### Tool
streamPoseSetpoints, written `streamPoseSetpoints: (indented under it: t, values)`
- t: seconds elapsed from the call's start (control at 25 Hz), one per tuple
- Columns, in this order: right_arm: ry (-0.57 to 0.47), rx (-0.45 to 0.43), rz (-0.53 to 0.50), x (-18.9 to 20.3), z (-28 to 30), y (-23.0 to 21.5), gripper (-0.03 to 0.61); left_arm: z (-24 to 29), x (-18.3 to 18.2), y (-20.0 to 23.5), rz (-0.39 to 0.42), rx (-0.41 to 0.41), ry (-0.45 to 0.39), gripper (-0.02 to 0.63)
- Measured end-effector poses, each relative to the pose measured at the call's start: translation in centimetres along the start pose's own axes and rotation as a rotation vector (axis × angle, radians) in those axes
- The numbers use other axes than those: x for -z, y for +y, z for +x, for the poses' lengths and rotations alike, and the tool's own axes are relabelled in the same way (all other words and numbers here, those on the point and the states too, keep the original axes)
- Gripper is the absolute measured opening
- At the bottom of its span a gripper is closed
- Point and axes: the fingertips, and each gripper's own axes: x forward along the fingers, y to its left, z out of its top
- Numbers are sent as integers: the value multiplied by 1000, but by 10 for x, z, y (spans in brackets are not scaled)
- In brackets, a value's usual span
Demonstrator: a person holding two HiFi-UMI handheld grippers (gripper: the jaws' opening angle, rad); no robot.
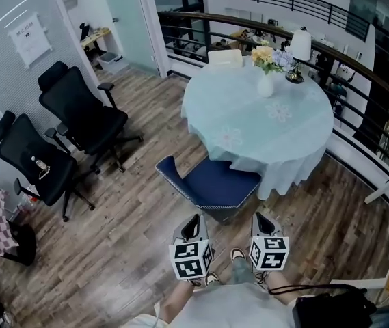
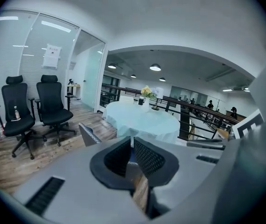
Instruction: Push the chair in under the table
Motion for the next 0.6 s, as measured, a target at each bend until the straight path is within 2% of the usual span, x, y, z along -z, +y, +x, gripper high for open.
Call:
streamPoseSetpoints:
  t: [0.28, 0.6]
  values:
    - [21, -6, -2, 13, -11, 10, 17, -4, 11, -4, 2, 10, 23, 6]
    - [13, -22, -27, 2, -8, 13, 17, 2, 3, -9, -11, 18, 11, 6]
